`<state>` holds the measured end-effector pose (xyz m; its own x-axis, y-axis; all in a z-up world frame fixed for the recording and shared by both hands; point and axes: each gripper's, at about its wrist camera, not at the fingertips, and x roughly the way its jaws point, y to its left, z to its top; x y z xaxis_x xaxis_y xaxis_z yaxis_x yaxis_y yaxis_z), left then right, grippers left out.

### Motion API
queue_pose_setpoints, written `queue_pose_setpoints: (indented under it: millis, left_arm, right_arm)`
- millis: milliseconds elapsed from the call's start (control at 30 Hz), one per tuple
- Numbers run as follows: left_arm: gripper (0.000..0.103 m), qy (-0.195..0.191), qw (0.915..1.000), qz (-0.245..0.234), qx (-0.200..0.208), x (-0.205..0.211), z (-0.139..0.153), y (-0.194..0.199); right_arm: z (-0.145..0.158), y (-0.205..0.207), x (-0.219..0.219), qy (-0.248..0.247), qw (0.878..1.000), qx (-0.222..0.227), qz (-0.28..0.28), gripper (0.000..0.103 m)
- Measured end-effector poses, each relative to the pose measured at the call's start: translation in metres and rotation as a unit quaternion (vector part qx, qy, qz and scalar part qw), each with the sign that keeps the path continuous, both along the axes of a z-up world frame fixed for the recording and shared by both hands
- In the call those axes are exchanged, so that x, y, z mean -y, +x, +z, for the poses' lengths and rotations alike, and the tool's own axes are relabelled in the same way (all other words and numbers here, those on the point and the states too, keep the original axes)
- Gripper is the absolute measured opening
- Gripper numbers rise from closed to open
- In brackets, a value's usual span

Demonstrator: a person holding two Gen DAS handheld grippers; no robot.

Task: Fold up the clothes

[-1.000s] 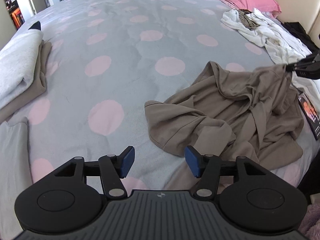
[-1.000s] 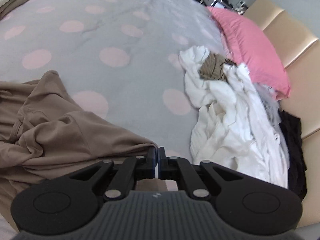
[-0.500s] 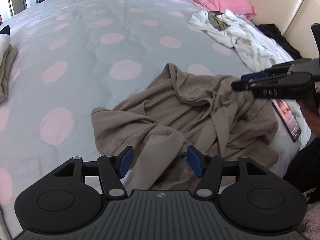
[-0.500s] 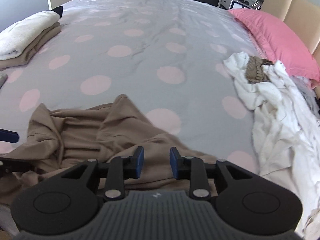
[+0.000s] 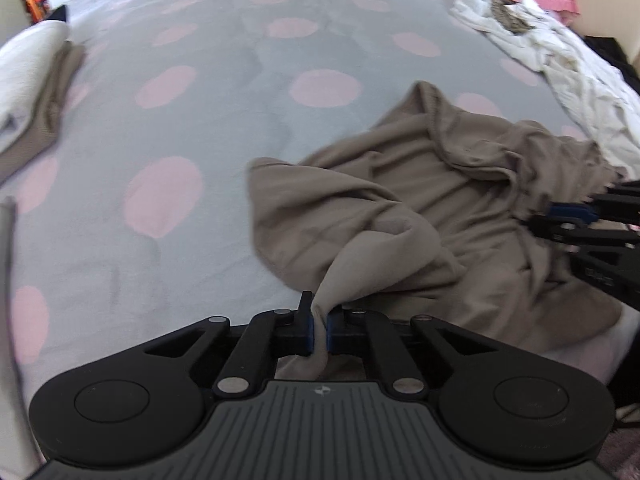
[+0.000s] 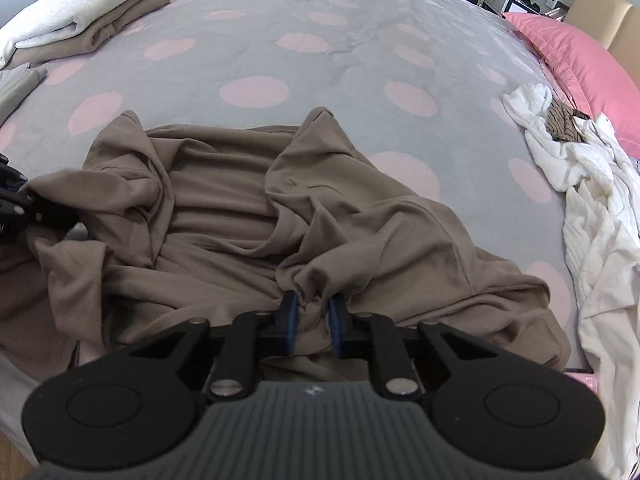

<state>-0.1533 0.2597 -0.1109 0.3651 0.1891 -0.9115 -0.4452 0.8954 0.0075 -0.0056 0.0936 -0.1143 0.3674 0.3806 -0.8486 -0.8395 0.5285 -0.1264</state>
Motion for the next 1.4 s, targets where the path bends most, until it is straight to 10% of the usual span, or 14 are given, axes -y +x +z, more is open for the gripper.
queue_pose_setpoints:
  millis: [233, 700, 1033, 1167, 1400]
  left_arm:
    - [0.003, 0.067, 0.9937, 0.086, 0.022, -0.029, 0.027, -0.014]
    - [0.003, 0.170, 0.9547, 0.211, 0.123, -0.067, 0.110, -0.062]
    - [0.003, 0.123, 0.9698, 0.208, 0.033, -0.069, 0.068, -0.073]
    - [0.005, 0.105, 0.9780, 0.178, -0.028, -0.066, 0.046, -0.073]
    - [0.050, 0.081, 0.9931, 0.085, -0.001, -0.044, 0.053, -0.070]
  right_arm:
    - [0.017, 0.009, 0.015, 0.002, 0.998, 0.050, -0.031, 0.014]
    - [0.082, 0.085, 0.070, 0.022, 0.970, 0.159, -0.183, 0.000]
    - [0.076, 0.038, 0.036, 0.070, 0.996, 0.023, -0.057, 0.029]
    - [0.066, 0.019, 0.017, 0.052, 0.998, 0.033, 0.004, 0.031]
    - [0.064, 0.021, 0.004, 0.035, 0.997, 0.026, 0.059, 0.038]
